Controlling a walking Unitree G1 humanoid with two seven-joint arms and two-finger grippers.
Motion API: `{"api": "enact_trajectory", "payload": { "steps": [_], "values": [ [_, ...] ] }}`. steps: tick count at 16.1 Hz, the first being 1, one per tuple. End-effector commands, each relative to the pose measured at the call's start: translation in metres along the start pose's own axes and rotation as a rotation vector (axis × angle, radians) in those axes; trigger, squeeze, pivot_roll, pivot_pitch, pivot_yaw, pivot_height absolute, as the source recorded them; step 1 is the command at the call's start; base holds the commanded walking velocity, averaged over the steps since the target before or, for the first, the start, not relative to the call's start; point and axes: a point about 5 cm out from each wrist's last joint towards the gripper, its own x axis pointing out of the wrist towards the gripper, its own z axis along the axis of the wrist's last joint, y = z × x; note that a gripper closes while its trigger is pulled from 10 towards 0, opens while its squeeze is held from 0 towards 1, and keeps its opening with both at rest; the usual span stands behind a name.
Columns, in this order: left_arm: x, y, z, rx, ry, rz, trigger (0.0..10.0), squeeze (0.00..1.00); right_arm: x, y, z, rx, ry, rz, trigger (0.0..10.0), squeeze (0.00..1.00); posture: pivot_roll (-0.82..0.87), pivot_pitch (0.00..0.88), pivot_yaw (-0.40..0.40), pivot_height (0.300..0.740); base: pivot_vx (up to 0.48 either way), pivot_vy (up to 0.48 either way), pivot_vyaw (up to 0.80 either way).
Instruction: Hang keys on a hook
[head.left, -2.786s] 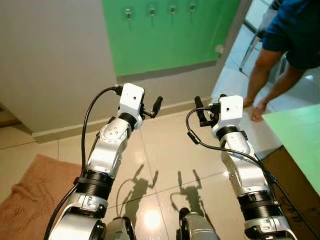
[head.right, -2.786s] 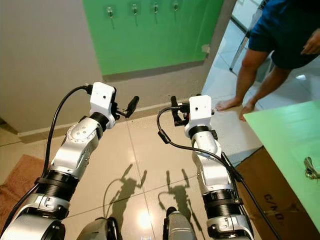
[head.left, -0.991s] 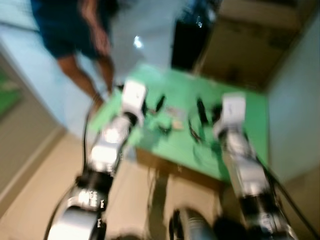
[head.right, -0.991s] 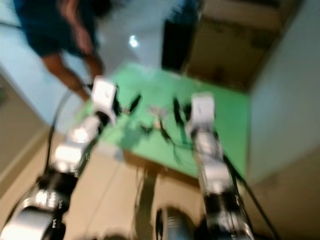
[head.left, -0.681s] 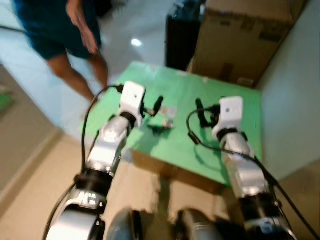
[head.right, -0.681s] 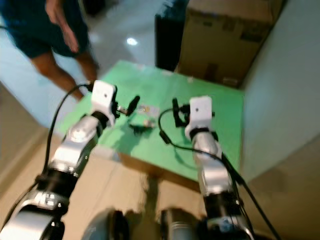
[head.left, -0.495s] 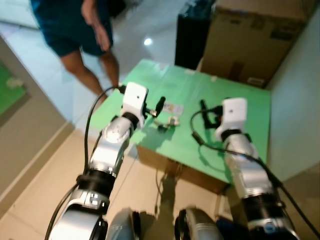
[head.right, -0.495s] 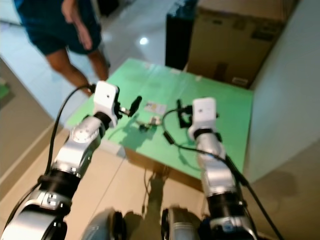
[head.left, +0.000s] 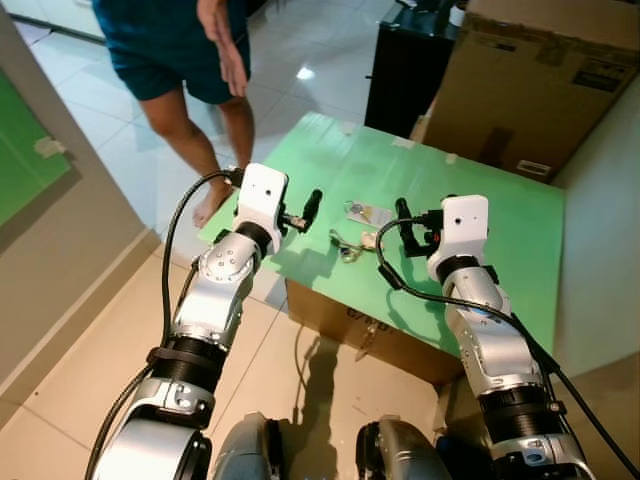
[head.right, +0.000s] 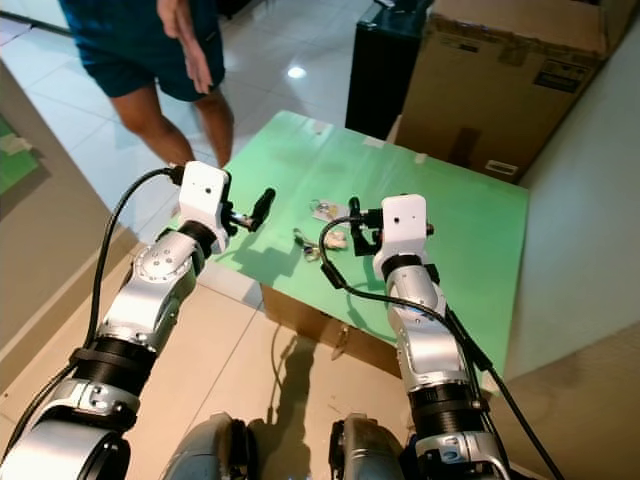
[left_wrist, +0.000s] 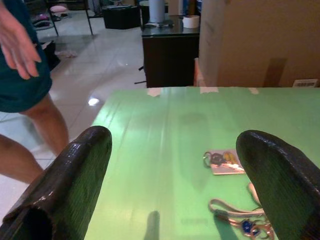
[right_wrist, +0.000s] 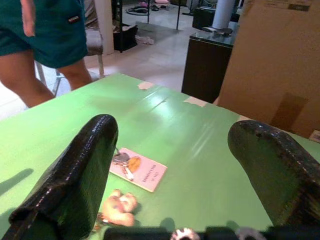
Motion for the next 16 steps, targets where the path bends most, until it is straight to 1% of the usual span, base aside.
{"api": "enact_trajectory", "payload": {
  "steps": [1, 5, 11, 13, 14, 16],
  "values": [
    [0.0018, -0.0006, 0.0011, 0.009, 0.001, -0.004, 10.0, 0.0, 0.0007, -0.0008, 0.0019, 0.009, -0.002, 0.0, 10.0, 0.0, -0.12, 0.135, 0.015, 0.707, 0.0, 0.0, 0.0],
    [0.002, -0.0015, 0.001, 0.01, 0.002, -0.009, 10.0, 0.0, 0.0013, -0.0005, 0.0006, 0.01, 0.012, -0.001, 10.0, 0.0, -0.12, 0.141, 0.014, 0.74, 0.0, 0.0, 0.0],
    [0.002, -0.0037, 0.0004, 0.011, 0.004, -0.018, 10.0, 0.0, 0.0011, -0.0001, 0.0011, 0.02, 0.012, 0.007, 10.0, 0.0, -0.12, 0.133, 0.012, 0.74, 0.0, 0.0, 0.0],
    [0.002, -0.0046, 0.0011, 0.006, -0.003, -0.023, 10.0, 0.0, 0.0012, -0.0003, 0.0015, 0.006, 0.008, 0.004, 10.0, 0.0, -0.12, 0.133, 0.012, 0.74, 0.0, 0.0, 0.0],
    [0.0019, -0.0052, 0.0016, 0.009, -0.008, -0.024, 10.0, 0.0, 0.0008, 0.0007, 0.0026, -0.016, -0.009, 0.009, 10.0, 0.0, -0.12, 0.127, 0.009, 0.74, 0.0, 0.0, 0.0],
    [0.0016, -0.0081, 0.001, 0.01, -0.004, -0.043, 10.0, 0.0, 0.001, 0.0014, 0.0021, -0.008, -0.005, 0.01, 10.0, 0.0, -0.12, 0.124, 0.009, 0.74, 0.0, 0.0, 0.0]
  ]
}}
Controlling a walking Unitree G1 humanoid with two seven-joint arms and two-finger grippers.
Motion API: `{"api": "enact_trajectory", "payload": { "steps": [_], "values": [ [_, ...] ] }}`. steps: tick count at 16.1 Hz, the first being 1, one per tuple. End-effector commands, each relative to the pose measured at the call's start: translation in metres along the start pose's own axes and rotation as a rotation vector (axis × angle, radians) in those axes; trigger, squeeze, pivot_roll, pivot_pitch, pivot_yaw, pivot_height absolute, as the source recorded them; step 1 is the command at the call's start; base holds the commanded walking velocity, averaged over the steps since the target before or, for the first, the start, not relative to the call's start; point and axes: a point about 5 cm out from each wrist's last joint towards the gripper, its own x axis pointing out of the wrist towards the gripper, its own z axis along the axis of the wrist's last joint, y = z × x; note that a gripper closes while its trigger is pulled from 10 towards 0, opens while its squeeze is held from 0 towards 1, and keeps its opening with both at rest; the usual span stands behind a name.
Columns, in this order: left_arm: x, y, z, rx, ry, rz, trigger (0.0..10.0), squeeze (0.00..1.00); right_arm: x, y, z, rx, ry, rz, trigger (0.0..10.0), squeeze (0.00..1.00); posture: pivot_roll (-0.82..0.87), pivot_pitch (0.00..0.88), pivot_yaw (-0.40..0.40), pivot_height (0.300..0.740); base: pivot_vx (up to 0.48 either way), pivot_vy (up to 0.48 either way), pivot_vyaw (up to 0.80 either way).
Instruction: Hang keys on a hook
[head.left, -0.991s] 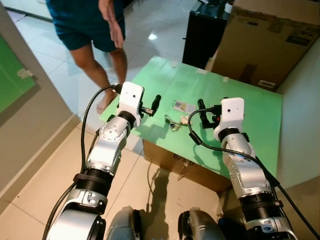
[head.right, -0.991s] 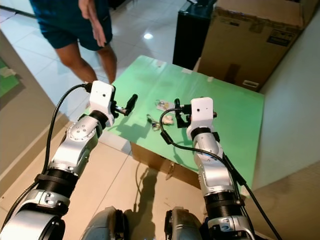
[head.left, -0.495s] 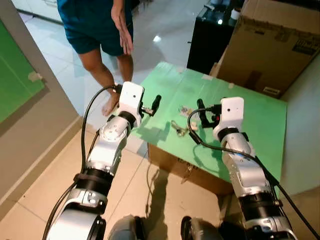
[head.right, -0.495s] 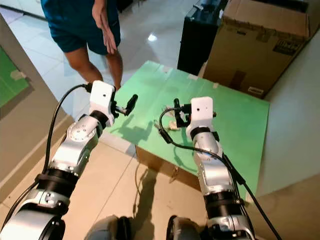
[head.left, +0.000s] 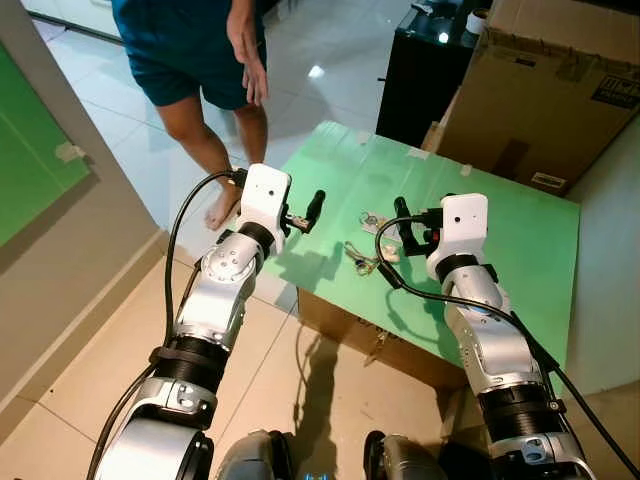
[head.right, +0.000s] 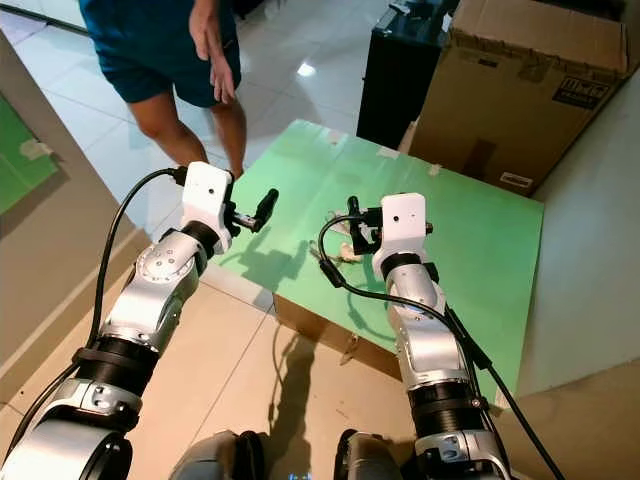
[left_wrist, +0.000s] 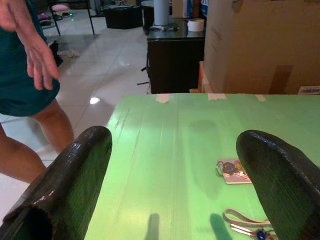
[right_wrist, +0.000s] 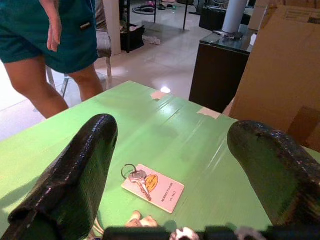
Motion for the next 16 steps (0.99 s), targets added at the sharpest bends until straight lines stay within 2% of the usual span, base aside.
{"api": "enact_trajectory", "payload": {
  "steps": [1, 11, 13, 16],
  "values": [
    [0.0, -0.005, 0.0011, 0.018, -0.004, -0.027, 10.0, 0.0, 0.0003, 0.0013, 0.0009, -0.006, -0.006, 0.007, 10.0, 0.0, -0.12, 0.124, 0.01, 0.74, 0.48, 0.0, 0.0],
    [-0.0002, -0.01, 0.0018, 0.041, -0.007, -0.093, 10.0, 0.0, -0.0004, 0.0041, -0.0012, -0.003, 0.0, 0.008, 10.0, 0.0, -0.12, 0.128, 0.022, 0.74, 0.48, 0.0, 0.0],
    [-0.0003, -0.0104, 0.0023, 0.027, -0.015, -0.09, 10.0, 0.0, -0.0006, 0.0045, -0.0016, -0.002, 0.002, 0.01, 10.0, 0.0, -0.12, 0.132, 0.024, 0.74, 0.0, 0.0, 0.0],
    [-0.0003, -0.0084, 0.0023, 0.035, -0.008, -0.087, 10.0, 0.0, -0.0025, 0.0059, -0.0005, 0.054, 0.002, 0.005, 10.0, 0.0, -0.12, 0.139, 0.027, 0.74, 0.0, 0.0, 0.0]
  ]
}}
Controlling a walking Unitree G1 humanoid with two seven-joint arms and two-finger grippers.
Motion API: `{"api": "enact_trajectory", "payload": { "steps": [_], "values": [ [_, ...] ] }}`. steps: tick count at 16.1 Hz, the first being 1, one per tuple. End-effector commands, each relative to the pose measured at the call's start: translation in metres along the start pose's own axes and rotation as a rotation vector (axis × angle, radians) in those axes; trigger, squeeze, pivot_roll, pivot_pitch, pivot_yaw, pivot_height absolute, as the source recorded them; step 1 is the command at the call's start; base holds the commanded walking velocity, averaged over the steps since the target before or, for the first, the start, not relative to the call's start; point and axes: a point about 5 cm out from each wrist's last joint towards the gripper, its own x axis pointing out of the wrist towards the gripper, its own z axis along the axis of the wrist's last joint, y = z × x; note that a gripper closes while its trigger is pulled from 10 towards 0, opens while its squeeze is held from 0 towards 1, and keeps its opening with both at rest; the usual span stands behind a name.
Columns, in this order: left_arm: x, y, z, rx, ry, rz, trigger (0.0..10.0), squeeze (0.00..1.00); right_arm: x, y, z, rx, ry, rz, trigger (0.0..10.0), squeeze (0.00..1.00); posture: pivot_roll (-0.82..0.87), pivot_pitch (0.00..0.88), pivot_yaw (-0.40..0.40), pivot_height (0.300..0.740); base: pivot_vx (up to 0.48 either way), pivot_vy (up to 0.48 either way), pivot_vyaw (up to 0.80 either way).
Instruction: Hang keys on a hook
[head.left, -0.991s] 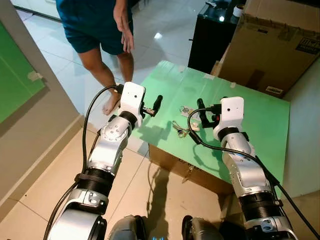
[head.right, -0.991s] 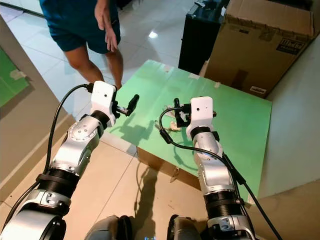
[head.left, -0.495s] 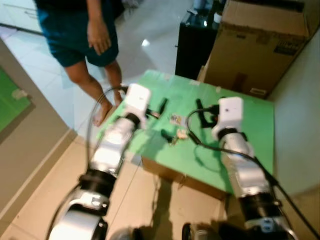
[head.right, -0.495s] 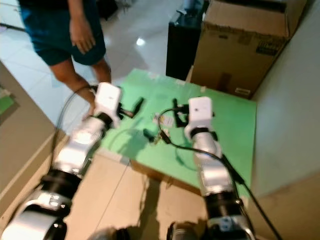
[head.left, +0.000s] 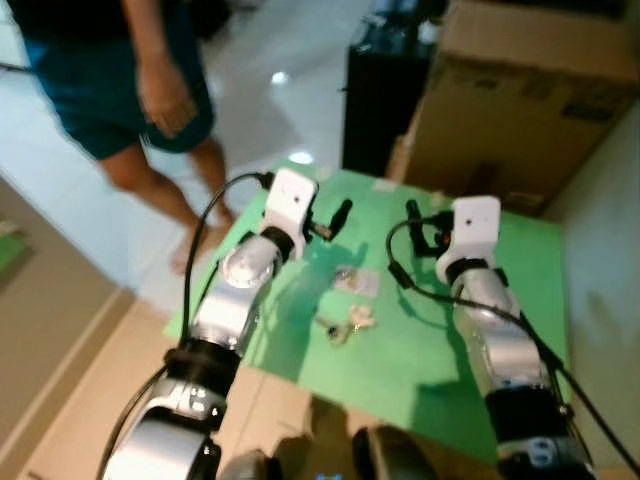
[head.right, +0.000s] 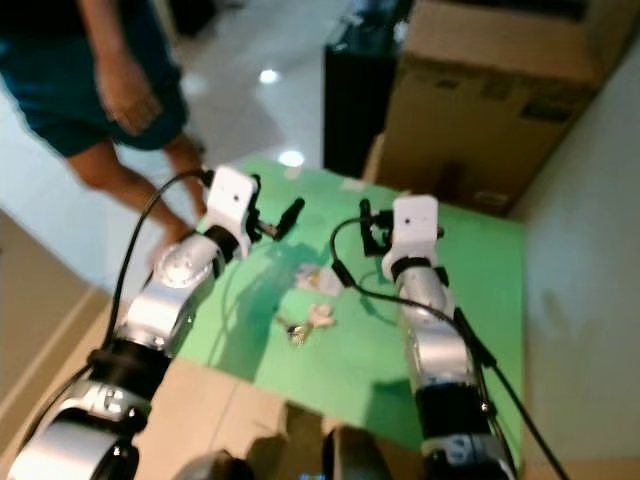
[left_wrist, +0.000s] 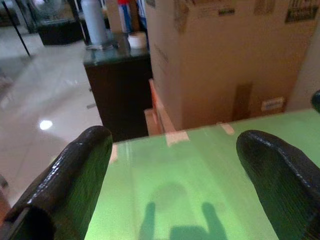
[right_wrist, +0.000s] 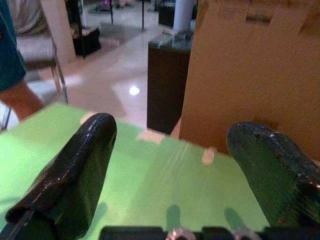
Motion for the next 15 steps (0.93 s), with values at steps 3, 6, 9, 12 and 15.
{"api": "enact_trajectory", "payload": {
  "steps": [3, 6, 9, 12, 15],
  "values": [
    [-0.008, 0.011, -0.007, -0.002, 0.03, 0.023, 10.0, 0.0, -0.004, 0.008, -0.005, 0.091, 0.036, -0.009, 10.0, 0.0, -0.12, 0.153, 0.041, 0.74, 0.0, 0.0, 0.0],
    [-0.012, 0.012, -0.008, 0.007, 0.043, 0.012, 10.0, 0.0, -0.009, 0.011, -0.013, 0.141, 0.066, -0.039, 10.0, 0.0, -0.1, 0.179, 0.067, 0.74, 0.0, 0.0, 0.0],
    [-0.021, 0.019, -0.01, 0.023, 0.067, 0.015, 10.0, 0.0, -0.014, 0.015, -0.033, 0.16, 0.129, -0.061, 10.0, 0.0, -0.07, 0.215, 0.105, 0.74, 0.0, 0.0, 0.0],
    [-0.038, 0.028, -0.012, 0.036, 0.104, 0.035, 10.0, 0.0, -0.015, 0.017, -0.042, 0.185, 0.167, -0.081, 10.0, 0.0, -0.02, 0.272, 0.159, 0.74, 0.0, 0.0, 0.0],
    [-0.047, 0.029, -0.013, 0.028, 0.128, 0.025, 10.0, 0.0, -0.017, 0.023, -0.043, 0.186, 0.182, -0.121, 10.0, 0.0, -0.01, 0.284, 0.188, 0.74, 0.0, 0.0, 0.0]
  ]
}}
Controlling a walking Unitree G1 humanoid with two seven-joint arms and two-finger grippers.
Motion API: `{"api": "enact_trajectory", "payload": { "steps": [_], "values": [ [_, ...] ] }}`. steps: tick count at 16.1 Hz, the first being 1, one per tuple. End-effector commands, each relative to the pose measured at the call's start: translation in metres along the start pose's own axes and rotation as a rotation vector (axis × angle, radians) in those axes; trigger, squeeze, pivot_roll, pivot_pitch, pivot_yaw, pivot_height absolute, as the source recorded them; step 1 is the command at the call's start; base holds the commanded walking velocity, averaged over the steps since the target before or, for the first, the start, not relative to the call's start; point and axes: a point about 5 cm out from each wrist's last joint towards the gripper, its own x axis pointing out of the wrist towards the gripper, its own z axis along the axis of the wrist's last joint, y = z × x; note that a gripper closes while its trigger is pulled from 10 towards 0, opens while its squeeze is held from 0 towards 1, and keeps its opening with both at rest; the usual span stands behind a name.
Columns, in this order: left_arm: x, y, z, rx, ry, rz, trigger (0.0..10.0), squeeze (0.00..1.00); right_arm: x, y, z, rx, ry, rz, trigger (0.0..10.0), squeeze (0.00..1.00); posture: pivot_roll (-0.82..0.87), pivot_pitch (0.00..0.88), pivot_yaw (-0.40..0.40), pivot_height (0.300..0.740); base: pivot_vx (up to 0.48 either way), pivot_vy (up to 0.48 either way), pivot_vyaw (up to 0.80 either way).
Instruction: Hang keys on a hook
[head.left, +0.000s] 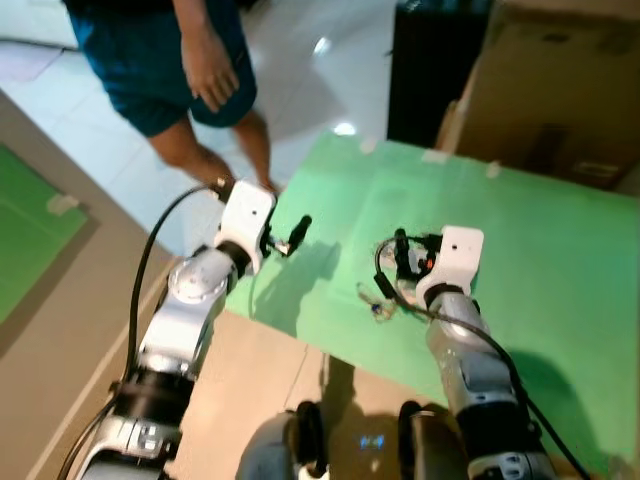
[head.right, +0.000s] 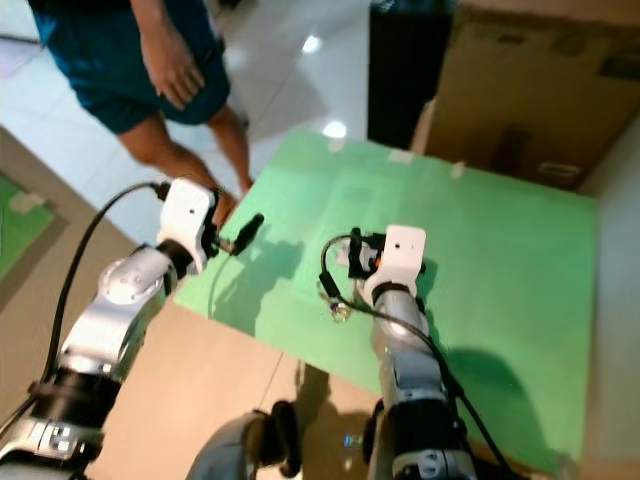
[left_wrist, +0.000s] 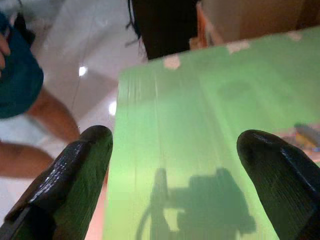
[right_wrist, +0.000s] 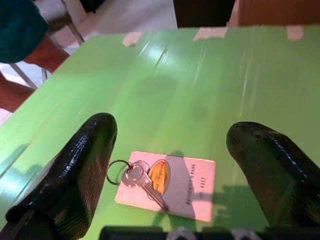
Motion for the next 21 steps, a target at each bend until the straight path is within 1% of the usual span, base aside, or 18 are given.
{"api": "enact_trajectory", "payload": {
  "steps": [1, 4, 9, 10, 11, 12, 14, 16, 18, 19, 21],
  "values": [
    [-0.004, 0.003, 0.002, -0.001, 0.003, -0.001, 10.0, 0.0, -0.004, 0.006, -0.007, -0.013, 0.021, -0.004, 10.0, 0.0, -0.01, 0.282, 0.191, 0.74, 0.0, 0.0, 0.0],
    [-0.006, 0.001, 0.004, -0.015, 0.01, -0.008, 10.0, 0.0, -0.01, 0.014, -0.012, -0.023, 0.03, -0.014, 10.0, 0.0, -0.01, 0.282, 0.191, 0.74, 0.0, 0.0, 0.0],
    [-0.006, -0.002, 0.002, -0.022, 0.024, -0.013, 10.0, 0.0, -0.017, 0.015, -0.018, -0.004, 0.055, -0.048, 10.0, 0.0, -0.04, 0.281, 0.181, 0.74, 0.0, 0.0, 0.0],
    [-0.006, -0.001, 0.003, -0.022, 0.024, -0.012, 10.0, 0.0, -0.018, 0.017, -0.016, 0.0, 0.05, -0.048, 10.0, 0.0, -0.04, 0.281, 0.181, 0.74, 0.0, 0.0, 0.0],
    [-0.006, -0.001, 0.003, -0.022, 0.023, -0.008, 10.0, 0.0, -0.021, 0.025, -0.012, 0.006, 0.038, -0.031, 10.0, 0.0, -0.05, 0.273, 0.175, 0.74, 0.0, 0.0, 0.0],
    [-0.005, -0.001, 0.004, -0.022, 0.023, -0.006, 10.0, 0.0, -0.022, 0.029, -0.012, 0.01, 0.038, -0.023, 10.0, 0.0, -0.05, 0.271, 0.174, 0.74, 0.0, 0.0, 0.0],
    [-0.005, -0.001, 0.004, -0.022, 0.022, -0.005, 10.0, 0.0, -0.022, 0.028, -0.017, 0.022, 0.057, -0.025, 10.0, 0.0, -0.05, 0.272, 0.175, 0.74, 0.0, 0.0, 0.0],
    [-0.006, 0.0, 0.005, -0.017, 0.024, -0.005, 10.0, 0.0, -0.018, 0.026, -0.023, 0.063, 0.095, -0.022, 10.0, 0.0, -0.03, 0.283, 0.185, 0.74, 0.0, 0.0, 0.0],
    [-0.007, 0.0, 0.005, -0.013, 0.027, -0.007, 10.0, 0.0, -0.018, 0.029, -0.024, 0.075, 0.113, -0.008, 10.0, 0.0, -0.03, 0.287, 0.188, 0.74, 0.0, 0.0, 0.0],
    [-0.007, 0.0, 0.005, -0.008, 0.028, -0.007, 10.0, 0.0, -0.022, 0.033, -0.026, 0.073, 0.13, 0.013, 10.0, 0.0, -0.04, 0.298, 0.179, 0.74, 0.0, 0.0, 0.0],
    [-0.006, -0.001, 0.004, -0.009, 0.03, -0.001, 10.0, 0.0, -0.031, 0.035, -0.033, 0.066, 0.16, 0.037, 10.0, 0.0, -0.05, 0.304, 0.169, 0.74, 0.0, 0.0, 0.0]
  ]
}}
